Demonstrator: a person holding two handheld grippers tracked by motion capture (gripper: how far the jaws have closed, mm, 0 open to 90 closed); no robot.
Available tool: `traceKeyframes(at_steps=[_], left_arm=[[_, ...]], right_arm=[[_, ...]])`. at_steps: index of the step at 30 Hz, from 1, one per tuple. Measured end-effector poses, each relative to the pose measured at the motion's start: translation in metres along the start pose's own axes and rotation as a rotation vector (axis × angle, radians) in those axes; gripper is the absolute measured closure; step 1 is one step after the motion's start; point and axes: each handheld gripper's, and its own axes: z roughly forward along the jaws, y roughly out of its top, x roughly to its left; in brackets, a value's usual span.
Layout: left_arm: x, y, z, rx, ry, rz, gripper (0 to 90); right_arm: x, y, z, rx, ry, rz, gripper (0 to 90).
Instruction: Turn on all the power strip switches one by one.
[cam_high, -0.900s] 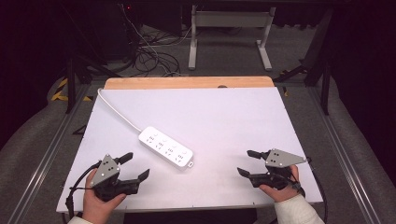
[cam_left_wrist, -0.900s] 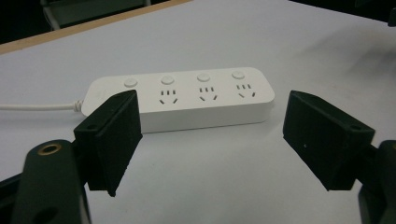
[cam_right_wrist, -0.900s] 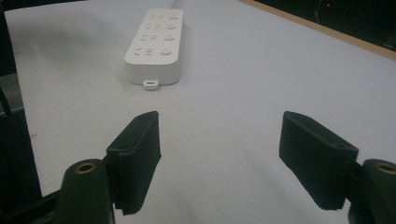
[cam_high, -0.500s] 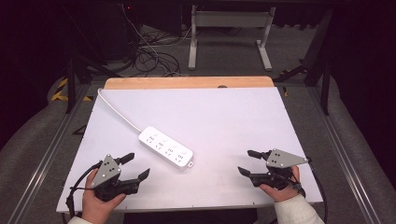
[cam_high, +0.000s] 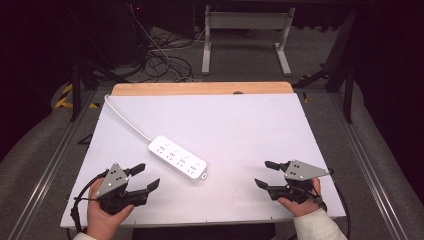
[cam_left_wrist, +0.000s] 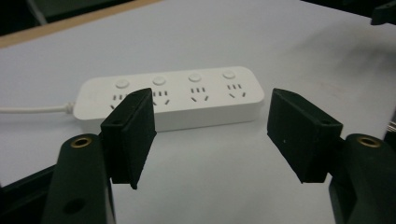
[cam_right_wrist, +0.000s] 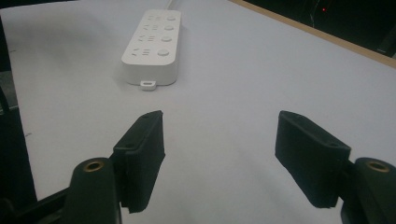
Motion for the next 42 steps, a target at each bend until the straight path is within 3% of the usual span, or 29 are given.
traceKeyframes(at_steps=[1,4,10,16,31,42], left_arm=[[0.001,0.001,0.001,0.014,-0.028,-0.008,33.1],[0.004,0.004,0.004,0.048,-0.052,-0.007,35.2],[0.004,0.012,0.007,0.037,-0.037,-0.001,41.5],[0.004,0.024,0.014,0.044,-0.062,0.014,49.4],[-0.003,0.050,0.044,0.057,-0.096,0.055,52.9],[-0.007,0.062,0.066,0.081,-0.110,0.058,53.2]], right_arm=[[0.000,0.000,0.000,0.002,-0.003,0.002,33.3],[0.001,0.000,0.000,-0.001,-0.005,-0.001,33.2],[0.001,0.000,0.000,0.000,0.000,-0.002,33.3],[0.001,0.000,0.000,0.002,0.000,-0.005,33.3],[0.001,-0.001,0.001,0.001,0.003,-0.006,33.3],[0.001,-0.001,0.001,0.008,0.005,-0.007,33.7]])
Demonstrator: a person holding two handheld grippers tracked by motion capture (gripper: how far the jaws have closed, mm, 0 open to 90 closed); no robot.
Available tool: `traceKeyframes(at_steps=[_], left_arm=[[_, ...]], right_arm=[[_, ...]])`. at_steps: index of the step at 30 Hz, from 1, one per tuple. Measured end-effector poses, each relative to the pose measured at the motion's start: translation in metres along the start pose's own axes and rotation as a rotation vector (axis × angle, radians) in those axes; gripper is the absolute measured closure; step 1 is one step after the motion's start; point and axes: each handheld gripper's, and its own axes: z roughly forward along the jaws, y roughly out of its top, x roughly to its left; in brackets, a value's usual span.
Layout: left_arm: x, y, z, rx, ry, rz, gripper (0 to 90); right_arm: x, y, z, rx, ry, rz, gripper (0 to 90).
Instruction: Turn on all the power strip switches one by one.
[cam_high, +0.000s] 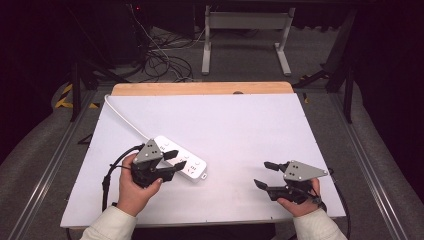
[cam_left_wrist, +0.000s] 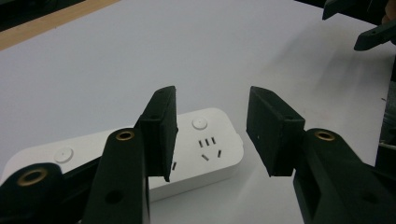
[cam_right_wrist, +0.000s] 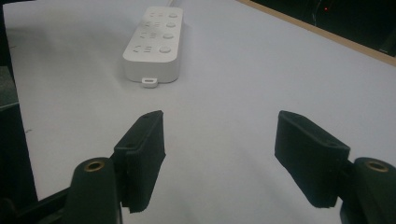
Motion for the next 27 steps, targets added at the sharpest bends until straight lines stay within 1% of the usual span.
traceKeyframes(at_steps=[2,4,5,9,11,16,17,20,21,22,25,26,27], left_arm=[[0.000,0.001,0.002,0.004,-0.003,0.006,53.9],[-0.001,0.005,0.009,0.011,-0.008,0.006,54.2],[-0.001,0.005,0.009,0.011,-0.008,0.006,54.3],[-0.004,0.010,0.019,0.032,-0.001,0.014,54.2],[-0.007,0.012,0.026,0.040,-0.011,0.016,54.2],[-0.006,0.014,0.031,0.044,-0.019,0.014,54.2],[-0.006,0.014,0.032,0.044,-0.022,0.004,54.3],[-0.006,0.014,0.034,0.051,-0.019,-0.003,56.2],[-0.005,0.014,0.035,0.052,-0.021,-0.008,59.4],[-0.005,0.014,0.036,0.055,-0.023,-0.015,60.7],[-0.004,0.015,0.040,0.072,-0.034,-0.069,67.0],[-0.004,0.015,0.041,0.079,-0.033,-0.073,70.0],[-0.003,0.015,0.042,0.079,-0.045,-0.080,74.6]], right_arm=[[0.000,0.000,0.000,0.001,0.000,-0.001,33.7],[0.000,0.000,0.000,0.000,0.000,0.001,33.8],[0.000,0.000,0.000,0.000,0.000,0.001,33.8],[0.000,0.000,0.000,0.001,0.000,-0.002,34.5],[0.000,0.000,0.000,0.004,0.001,-0.005,34.7],[0.000,0.000,0.000,0.004,0.002,-0.006,34.9],[0.000,-0.001,0.000,0.005,0.002,-0.006,35.2],[0.000,-0.001,0.000,0.005,0.005,-0.012,35.8],[0.000,-0.001,0.000,0.007,0.006,-0.010,36.2],[0.000,-0.001,0.000,0.005,0.007,-0.013,36.4],[0.000,-0.001,0.000,0.010,0.008,-0.014,36.7],[0.000,-0.001,0.000,0.010,0.009,-0.014,36.8],[0.001,-0.001,0.000,0.008,0.010,-0.013,36.9]])
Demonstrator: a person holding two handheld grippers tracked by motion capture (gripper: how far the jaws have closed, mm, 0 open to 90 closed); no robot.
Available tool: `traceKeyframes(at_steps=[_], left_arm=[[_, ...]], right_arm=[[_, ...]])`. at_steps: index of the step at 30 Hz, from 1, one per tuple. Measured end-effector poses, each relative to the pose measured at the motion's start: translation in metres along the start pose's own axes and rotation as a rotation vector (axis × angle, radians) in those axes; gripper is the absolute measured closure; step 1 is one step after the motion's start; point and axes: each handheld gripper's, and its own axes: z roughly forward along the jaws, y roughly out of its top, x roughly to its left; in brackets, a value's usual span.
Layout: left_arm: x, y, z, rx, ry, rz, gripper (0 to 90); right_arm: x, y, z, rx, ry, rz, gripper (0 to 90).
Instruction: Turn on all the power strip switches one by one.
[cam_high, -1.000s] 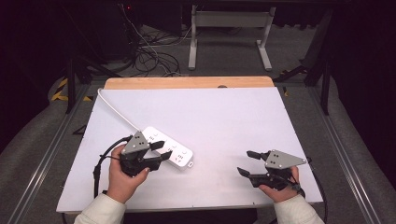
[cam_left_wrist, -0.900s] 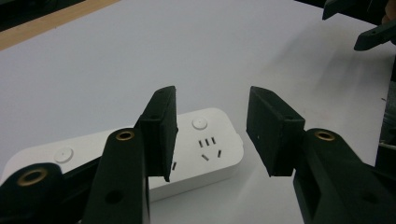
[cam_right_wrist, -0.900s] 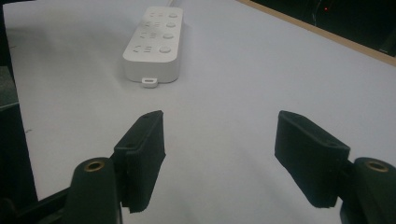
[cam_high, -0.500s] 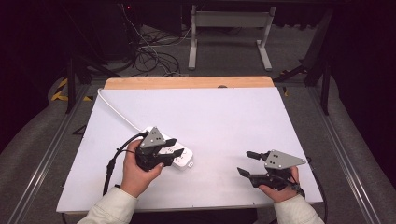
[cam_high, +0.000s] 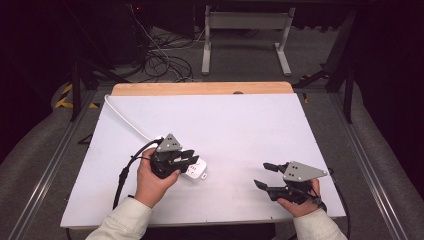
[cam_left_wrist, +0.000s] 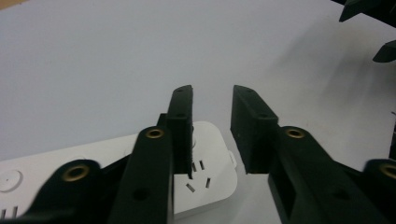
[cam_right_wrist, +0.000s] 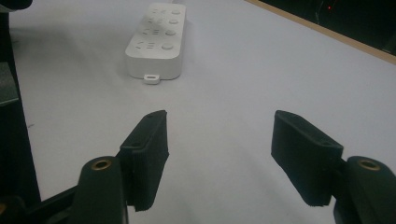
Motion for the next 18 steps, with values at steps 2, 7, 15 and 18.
traceKeyframes(at_steps=[2,7,15,18], left_arm=[[0.001,0.000,0.002,-0.011,-0.053,0.009,86.1],[-0.002,0.002,0.008,0.012,-0.025,0.036,90.0],[0.002,0.001,0.024,0.065,0.008,0.026,90.0],[0.005,0.000,0.029,0.087,0.008,0.018,90.0]], right_arm=[[0.000,0.000,0.000,0.002,-0.001,-0.001,36.9],[0.000,0.000,0.000,0.001,0.001,-0.001,36.9],[0.000,0.000,0.000,0.004,0.003,0.000,36.9],[0.000,0.000,0.000,0.003,0.004,0.002,36.9]])
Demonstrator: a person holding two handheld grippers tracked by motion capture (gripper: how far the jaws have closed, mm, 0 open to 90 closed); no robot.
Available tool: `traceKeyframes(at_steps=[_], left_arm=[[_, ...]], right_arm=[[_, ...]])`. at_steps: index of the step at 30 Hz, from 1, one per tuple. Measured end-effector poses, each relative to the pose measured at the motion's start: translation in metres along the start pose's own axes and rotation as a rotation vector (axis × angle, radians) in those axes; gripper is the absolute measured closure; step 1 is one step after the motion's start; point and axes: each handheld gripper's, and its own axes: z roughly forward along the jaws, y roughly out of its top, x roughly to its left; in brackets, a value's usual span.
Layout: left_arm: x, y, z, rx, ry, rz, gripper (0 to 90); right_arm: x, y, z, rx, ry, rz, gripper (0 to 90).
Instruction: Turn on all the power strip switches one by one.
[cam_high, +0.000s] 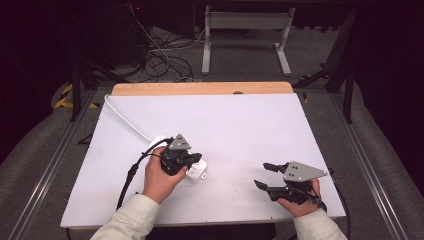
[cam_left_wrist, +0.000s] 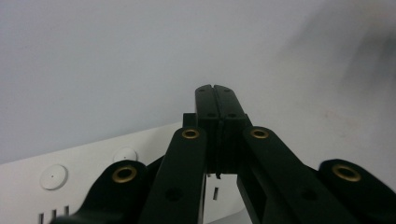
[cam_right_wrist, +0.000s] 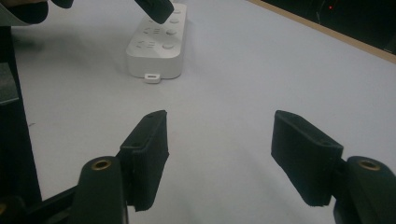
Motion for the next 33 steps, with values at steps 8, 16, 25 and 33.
traceKeyframes(at_steps=[8,16,25,33], left_arm=[[0.004,-0.002,0.010,0.051,0.016,0.001,90.0],[0.006,-0.004,0.016,0.080,0.036,0.002,90.0],[0.007,-0.006,0.019,0.091,0.038,0.011,90.0],[0.006,-0.008,0.019,0.081,0.043,0.020,90.0]], right_arm=[[0.000,0.000,0.000,0.000,0.002,0.002,36.9],[-0.001,-0.001,0.001,0.001,0.005,0.003,36.8],[-0.001,-0.001,0.001,0.001,0.006,0.004,36.8],[-0.001,-0.001,0.001,0.003,0.008,0.001,36.9]])
